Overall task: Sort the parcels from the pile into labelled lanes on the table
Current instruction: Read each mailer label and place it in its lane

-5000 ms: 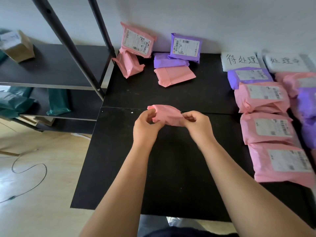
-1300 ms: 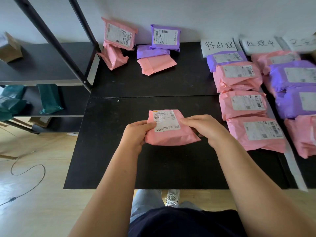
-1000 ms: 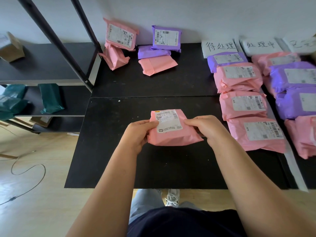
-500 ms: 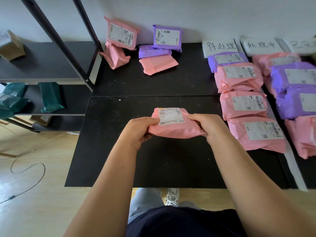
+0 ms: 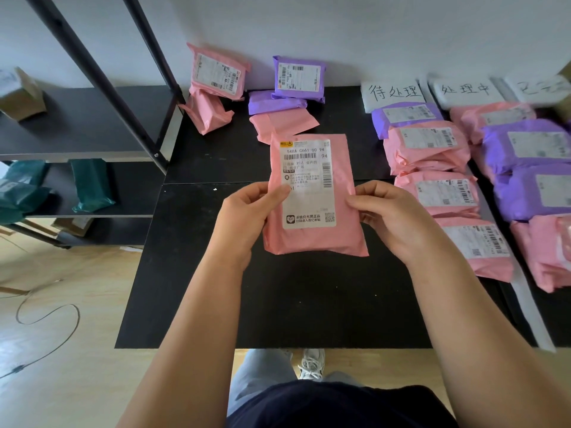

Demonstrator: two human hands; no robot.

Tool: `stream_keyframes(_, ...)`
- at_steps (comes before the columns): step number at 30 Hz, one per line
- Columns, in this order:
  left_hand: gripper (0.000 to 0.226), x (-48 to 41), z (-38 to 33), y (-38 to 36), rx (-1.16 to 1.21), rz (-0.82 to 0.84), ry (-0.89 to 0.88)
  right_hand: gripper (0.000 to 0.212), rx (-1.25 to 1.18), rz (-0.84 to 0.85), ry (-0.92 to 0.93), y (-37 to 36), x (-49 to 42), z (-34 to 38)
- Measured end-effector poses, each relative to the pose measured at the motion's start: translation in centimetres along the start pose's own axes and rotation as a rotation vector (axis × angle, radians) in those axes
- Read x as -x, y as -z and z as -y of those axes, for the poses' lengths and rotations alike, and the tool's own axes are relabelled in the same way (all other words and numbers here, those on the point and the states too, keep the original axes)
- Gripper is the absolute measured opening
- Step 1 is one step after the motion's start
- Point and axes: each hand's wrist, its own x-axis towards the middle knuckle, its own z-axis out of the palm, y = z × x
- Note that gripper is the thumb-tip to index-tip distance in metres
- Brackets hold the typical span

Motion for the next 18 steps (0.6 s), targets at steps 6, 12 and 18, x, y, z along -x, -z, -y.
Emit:
stream_keyframes(6, 0.016, 0.9, -1.5, -0.1, 0.054, 0.001, -0.072, 0.015, -0.058, 0.158, 0.062, 1.1, 0.6, 1.2)
stream_keyframes(12, 0.008, 0.6, -1.8, 0.2, 0.073, 0.009, -0.097, 0.014, -0.054, 0.187, 0.08, 1.4, 0.7, 1.2)
stream_keyframes(18, 0.012, 0.6, -1.8, -0.2, 0.061, 0.0, -0.106, 0.008, -0.009, 0.178, 0.088, 1.4, 0.9, 1.5)
